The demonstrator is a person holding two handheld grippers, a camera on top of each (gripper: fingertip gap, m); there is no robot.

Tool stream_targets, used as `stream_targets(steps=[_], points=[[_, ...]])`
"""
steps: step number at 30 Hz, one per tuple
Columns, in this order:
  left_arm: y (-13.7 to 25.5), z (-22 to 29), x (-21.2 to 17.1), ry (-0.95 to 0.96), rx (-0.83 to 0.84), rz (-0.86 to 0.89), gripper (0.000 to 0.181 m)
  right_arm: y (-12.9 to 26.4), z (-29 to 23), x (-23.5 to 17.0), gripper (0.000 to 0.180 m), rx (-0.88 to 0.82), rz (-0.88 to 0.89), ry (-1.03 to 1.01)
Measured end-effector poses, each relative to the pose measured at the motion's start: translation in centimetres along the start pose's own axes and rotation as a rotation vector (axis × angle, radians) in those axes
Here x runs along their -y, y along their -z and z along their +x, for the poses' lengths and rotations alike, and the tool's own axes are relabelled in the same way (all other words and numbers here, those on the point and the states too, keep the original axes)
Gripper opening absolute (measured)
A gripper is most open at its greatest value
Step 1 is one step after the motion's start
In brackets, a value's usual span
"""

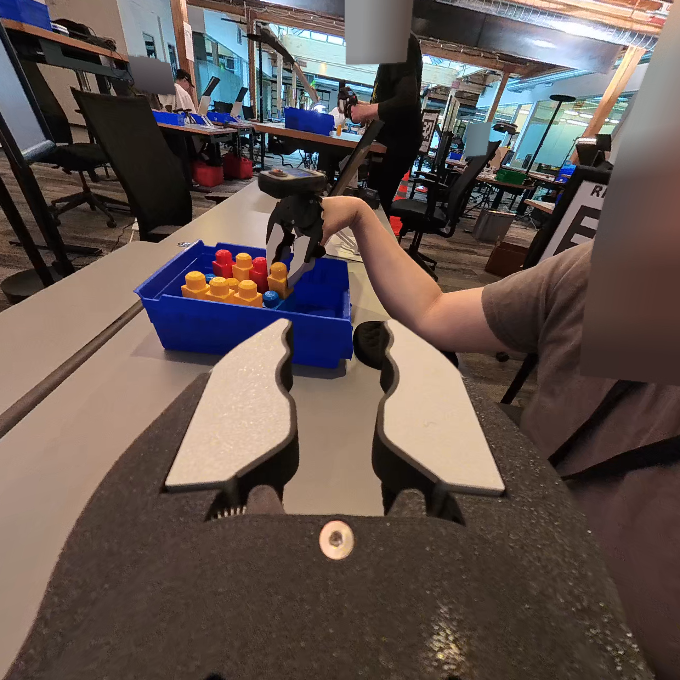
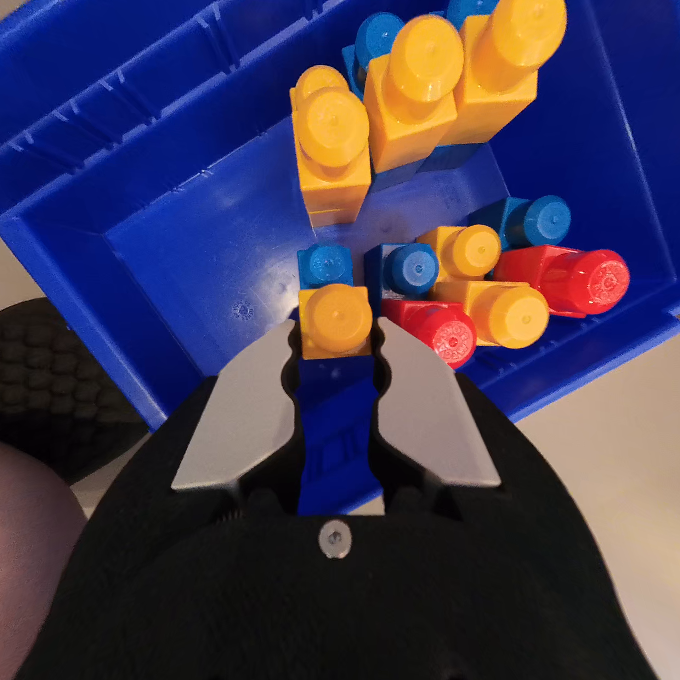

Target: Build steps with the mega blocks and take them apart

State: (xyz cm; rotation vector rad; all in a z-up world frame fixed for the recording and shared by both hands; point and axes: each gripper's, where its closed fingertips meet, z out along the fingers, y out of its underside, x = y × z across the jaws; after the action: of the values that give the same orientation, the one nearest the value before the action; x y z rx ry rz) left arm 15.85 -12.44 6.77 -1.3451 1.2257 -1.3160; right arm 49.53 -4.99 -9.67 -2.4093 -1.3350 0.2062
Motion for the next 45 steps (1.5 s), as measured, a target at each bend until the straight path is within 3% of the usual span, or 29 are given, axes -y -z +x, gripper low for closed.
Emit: stream_targets(steps=[6, 9, 11, 15, 19, 23, 26, 29, 41, 45], points=[[1.4, 0.5, 1.6, -0.041, 0.019, 0.014, 0.045, 1.9, 0.9, -0.4, 0.042, -0.134, -0.013, 0.017], [4.0, -0.4, 3.0, -0.106, 0.137, -0.012, 0.046, 3.7, 0.8, 1.2, 0.040, -0.192, 0.088, 0.067], [7.4, -2.5, 3.4, -0.150, 0.326, -0.081, 0.046, 5.5, 0.8, 3.2, 0.040, -0.256, 0.183, 0.116], [17.4, -8.4, 1.6, -0.269, 0.877, -0.369, 0.046, 10.4, 0.8, 8.9, 0.040, -0.408, 0.454, 0.161], [24.1, -11.3, -1.8, -0.102, 1.072, -0.507, 0.041, 14.0, -0.7, 13.5, 0.040, -0.398, 0.724, 0.123], [26.9, -13.4, -8.5, 0.204, 1.049, -0.674, 0.043, 13.8, -1.3, 15.1, 0.040, -0.394, 0.737, 0.129], [28.1, -16.3, -11.1, 0.196, 1.112, -0.707, 0.039, 12.4, -1.3, 15.2, 0.041, -0.390, 0.674, 0.143], [28.7, -17.1, -14.8, 0.327, 1.122, -0.838, 0.051, 11.2, -0.8, 15.0, 0.048, -0.382, 0.620, 0.117], [30.1, -18.8, -19.8, 0.419, 1.236, -1.034, 0.056, 9.6, -0.4, 14.5, 0.050, -0.373, 0.537, 0.109], [29.9, -18.9, -20.5, 0.458, 1.227, -1.024, 0.039, 8.9, -0.4, 14.2, 0.050, -0.372, 0.495, 0.116]])
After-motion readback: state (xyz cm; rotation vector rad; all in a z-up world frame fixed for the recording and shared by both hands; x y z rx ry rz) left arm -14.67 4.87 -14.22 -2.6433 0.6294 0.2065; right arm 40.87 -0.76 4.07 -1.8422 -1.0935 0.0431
